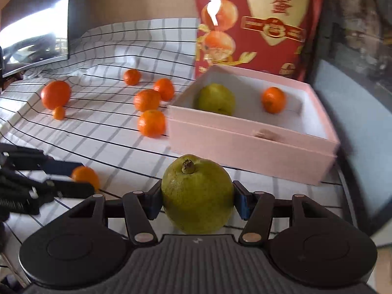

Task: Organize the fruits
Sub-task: 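Grasp a small mandarin with the left gripper while the right gripper grasps the second pear, then lift the mandarin with the left gripper while the right gripper lifts the pear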

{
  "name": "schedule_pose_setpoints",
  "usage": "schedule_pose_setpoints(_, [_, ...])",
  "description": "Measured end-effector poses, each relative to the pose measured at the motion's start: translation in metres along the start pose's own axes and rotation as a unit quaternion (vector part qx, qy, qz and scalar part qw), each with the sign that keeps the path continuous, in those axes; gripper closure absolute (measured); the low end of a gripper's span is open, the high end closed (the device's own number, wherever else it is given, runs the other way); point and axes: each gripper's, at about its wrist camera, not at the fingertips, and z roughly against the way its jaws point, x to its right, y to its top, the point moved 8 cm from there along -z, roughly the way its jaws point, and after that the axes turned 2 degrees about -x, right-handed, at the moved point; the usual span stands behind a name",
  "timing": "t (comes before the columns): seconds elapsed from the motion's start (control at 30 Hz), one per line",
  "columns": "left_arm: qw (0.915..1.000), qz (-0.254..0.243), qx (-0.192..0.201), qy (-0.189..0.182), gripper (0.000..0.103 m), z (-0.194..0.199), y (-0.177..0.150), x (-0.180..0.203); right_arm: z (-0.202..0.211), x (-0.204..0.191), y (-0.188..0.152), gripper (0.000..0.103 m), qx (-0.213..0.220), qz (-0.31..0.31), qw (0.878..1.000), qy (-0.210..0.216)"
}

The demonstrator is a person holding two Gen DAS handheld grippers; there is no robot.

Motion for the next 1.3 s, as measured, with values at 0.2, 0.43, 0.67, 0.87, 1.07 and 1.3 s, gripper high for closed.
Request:
schedule_pose_setpoints(0.2, [0.9993,-0.021,0.001,0.031,0.056,-0.002,-0.001,0.006,0.003,0.017,-0.006,0.044,0.003,-0.040,0.999,0.021])
schedule_pose_setpoints(0.43, [0.9988,-0.020,0.006,0.045,0.061,-0.002,-0.002,0.005,-0.008,0.017,-0.015,0.015,-0.002,-0.080,0.995,0.053])
schedule_pose_setpoints(0.67, [0.9980,-0.031,0.006,0.054,0.062,-0.001,-0.005,0.010,-0.008,0.011,-0.014,0.009,-0.013,-0.064,0.996,0.053])
schedule_pose_setpoints(0.87, [0.9965,-0.055,-0.004,0.063,0.062,0.004,-0.011,0.016,-0.011,0.006,-0.014,0.005,-0.018,-0.048,0.997,0.049])
schedule_pose_setpoints(1.07, [0.9973,-0.044,0.002,0.060,0.062,0.001,-0.009,0.014,-0.017,0.000,-0.014,0.000,-0.028,-0.024,0.998,0.042])
schedule_pose_setpoints(1.3, [0.9970,-0.007,0.015,0.075,0.063,-0.006,0.001,0.003,-0.019,-0.006,-0.016,0.000,-0.035,-0.001,0.999,0.026])
